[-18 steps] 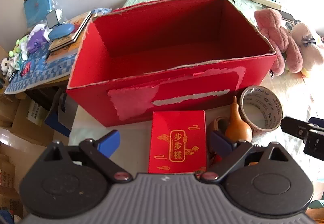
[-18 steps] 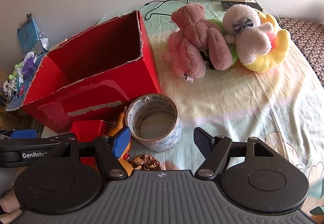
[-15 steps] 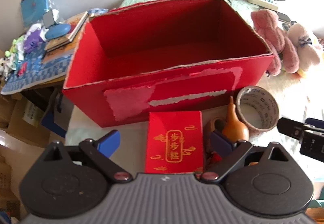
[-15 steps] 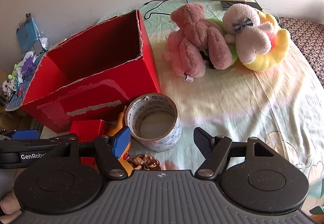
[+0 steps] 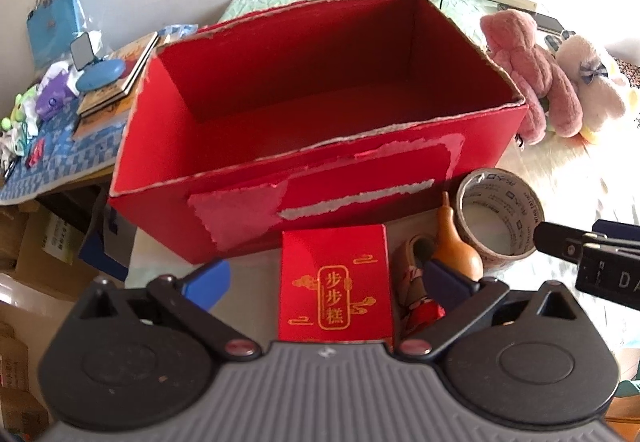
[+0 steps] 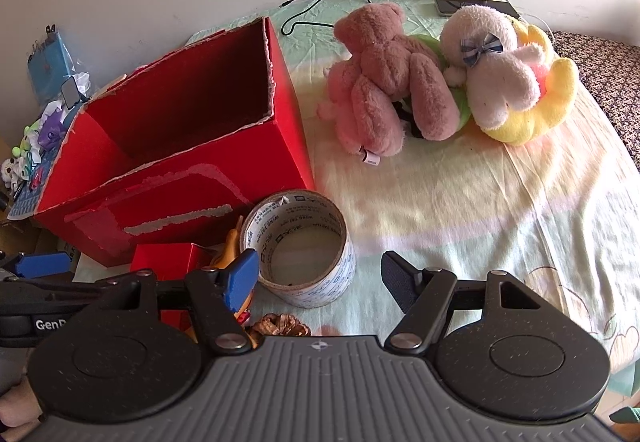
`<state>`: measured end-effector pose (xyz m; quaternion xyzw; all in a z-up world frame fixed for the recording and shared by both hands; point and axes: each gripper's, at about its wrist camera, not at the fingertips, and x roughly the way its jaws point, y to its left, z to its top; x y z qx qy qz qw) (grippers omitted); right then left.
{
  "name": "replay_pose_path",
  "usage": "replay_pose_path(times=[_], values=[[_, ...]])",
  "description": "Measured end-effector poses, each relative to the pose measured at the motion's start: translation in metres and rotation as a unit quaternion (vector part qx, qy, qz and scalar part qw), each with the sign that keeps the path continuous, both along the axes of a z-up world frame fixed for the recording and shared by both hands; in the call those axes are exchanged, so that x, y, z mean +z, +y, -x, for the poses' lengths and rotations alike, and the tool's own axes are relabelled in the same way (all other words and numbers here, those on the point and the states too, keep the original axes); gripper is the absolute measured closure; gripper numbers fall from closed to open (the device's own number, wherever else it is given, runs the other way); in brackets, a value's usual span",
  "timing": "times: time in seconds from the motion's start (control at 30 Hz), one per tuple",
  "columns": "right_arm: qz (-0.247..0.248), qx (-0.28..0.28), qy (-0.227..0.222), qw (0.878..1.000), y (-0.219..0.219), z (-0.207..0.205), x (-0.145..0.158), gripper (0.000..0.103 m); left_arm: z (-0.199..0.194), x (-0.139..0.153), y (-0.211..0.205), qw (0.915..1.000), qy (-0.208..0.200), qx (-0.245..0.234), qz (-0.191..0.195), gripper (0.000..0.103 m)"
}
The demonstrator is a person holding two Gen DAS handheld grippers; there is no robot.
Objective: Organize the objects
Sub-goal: 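Move the right gripper to the roll of packing tape, then grasp the tape roll rim with the right gripper and lift it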
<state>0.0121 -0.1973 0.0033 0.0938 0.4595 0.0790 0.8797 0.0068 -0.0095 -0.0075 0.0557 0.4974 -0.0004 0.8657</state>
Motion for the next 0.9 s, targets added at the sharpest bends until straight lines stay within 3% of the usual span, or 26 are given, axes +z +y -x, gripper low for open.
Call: replay_pose_path(times=[0.2,0.3,0.47,0.6,0.8,0.9], values=[[-0.010,0.006,0.008,1.000,-0.011,-0.013,-0.005,0.041,-0.002,0.006,-0.004,0.9997,-0.008,-0.016,0.016,0.000],[-0.016,0.007,0.014,1.000,-0.017,-0.022,-0.011,0.050,-0.001,0.012,-0.006,0.9975,-0.016,-0.044,0.053,0.001],[-0.024,0.020,0.025,0.999,-0.018,-0.038,-0.024,0.060,-0.011,0.016,-0.009,0.9907,-0.005,-0.068,0.118,0.019],[-0.017,0.026,0.035,0.999,-0.015,-0.048,-0.036,0.065,-0.014,0.017,-0.018,0.9873,-0.002,-0.086,0.134,0.028],[-0.054,0.029,0.054,0.997,-0.025,-0.061,-0.049,0.092,-0.022,0.011,-0.033,0.9826,0.011,-0.107,0.152,0.034],[-0.048,0.022,0.043,0.998,-0.033,-0.059,-0.044,0.094,-0.030,0.006,-0.038,0.9800,0.026,-0.113,0.162,0.043]])
